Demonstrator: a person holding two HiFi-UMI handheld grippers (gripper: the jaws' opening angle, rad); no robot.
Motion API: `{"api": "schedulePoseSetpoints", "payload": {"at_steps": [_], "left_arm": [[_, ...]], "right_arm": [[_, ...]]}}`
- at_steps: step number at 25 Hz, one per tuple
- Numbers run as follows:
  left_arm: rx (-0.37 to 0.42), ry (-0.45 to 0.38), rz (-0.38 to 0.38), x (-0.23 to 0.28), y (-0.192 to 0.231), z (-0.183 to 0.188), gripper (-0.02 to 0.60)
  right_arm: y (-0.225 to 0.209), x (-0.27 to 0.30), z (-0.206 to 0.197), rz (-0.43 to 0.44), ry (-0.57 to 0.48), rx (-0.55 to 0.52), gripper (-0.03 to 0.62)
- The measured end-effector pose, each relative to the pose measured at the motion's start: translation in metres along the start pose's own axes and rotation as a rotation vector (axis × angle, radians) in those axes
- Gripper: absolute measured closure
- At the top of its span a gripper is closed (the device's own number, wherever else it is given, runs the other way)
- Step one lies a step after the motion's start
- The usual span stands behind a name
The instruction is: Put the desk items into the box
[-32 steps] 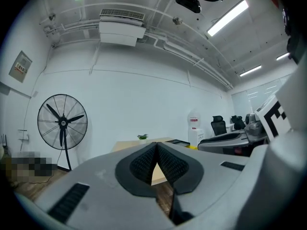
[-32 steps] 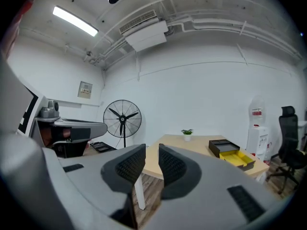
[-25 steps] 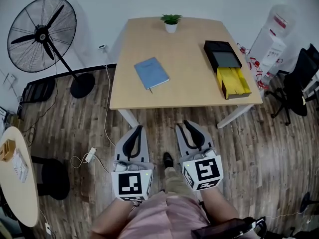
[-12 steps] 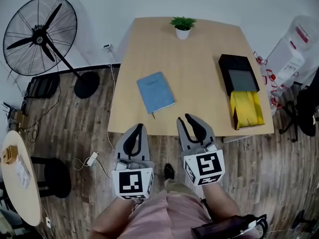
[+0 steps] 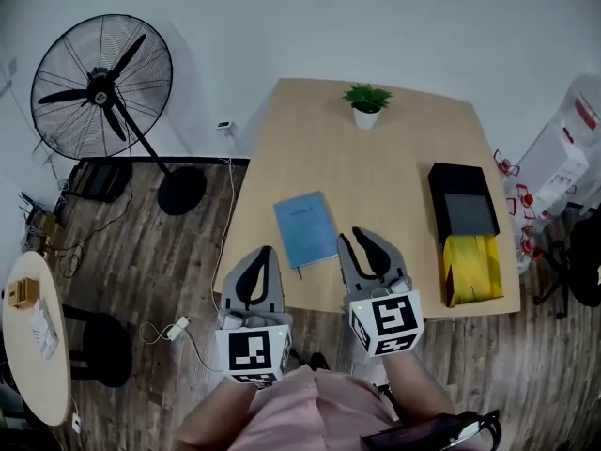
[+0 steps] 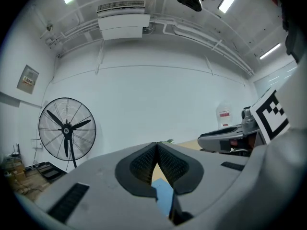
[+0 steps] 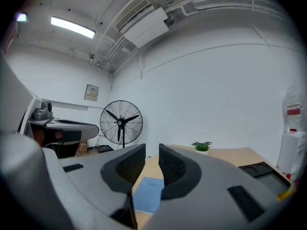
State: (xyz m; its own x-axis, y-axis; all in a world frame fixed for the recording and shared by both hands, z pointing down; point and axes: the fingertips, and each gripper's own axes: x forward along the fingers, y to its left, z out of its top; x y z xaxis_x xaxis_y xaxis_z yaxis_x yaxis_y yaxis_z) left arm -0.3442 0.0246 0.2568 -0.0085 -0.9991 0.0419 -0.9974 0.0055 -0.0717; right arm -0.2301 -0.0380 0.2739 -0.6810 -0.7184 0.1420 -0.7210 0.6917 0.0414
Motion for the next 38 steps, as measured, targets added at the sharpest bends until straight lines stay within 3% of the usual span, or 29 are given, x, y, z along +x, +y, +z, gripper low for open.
{"api": "schedulePoseSetpoints", "payload": {"at_steps": [6, 15, 26, 38], "left_arm": [[-0.019, -0.015, 0.027, 0.028, 0.029, -0.001, 0.571], [-0.051, 0.067, -0.014, 0.09, 0.057, -0.034, 0.571], [-0.088, 0.238, -0.052, 0.138, 0.078, -0.112, 0.571], [-0.13, 0.427, -0.117, 0.16, 0.064, -0.213, 0.571]], "right_arm": [[-0.009, 0.031, 0.002, -0.008, 0.01, -0.016, 0.5], [-0.033, 0.089, -0.024, -0.04, 0.113, -0.005, 0.487], [-0.041, 0.134, -0.119, -0.037, 0.32, 0.091, 0.459], [-0.041, 0.147, -0.24, -0.036, 0.553, 0.189, 0.447]]}}
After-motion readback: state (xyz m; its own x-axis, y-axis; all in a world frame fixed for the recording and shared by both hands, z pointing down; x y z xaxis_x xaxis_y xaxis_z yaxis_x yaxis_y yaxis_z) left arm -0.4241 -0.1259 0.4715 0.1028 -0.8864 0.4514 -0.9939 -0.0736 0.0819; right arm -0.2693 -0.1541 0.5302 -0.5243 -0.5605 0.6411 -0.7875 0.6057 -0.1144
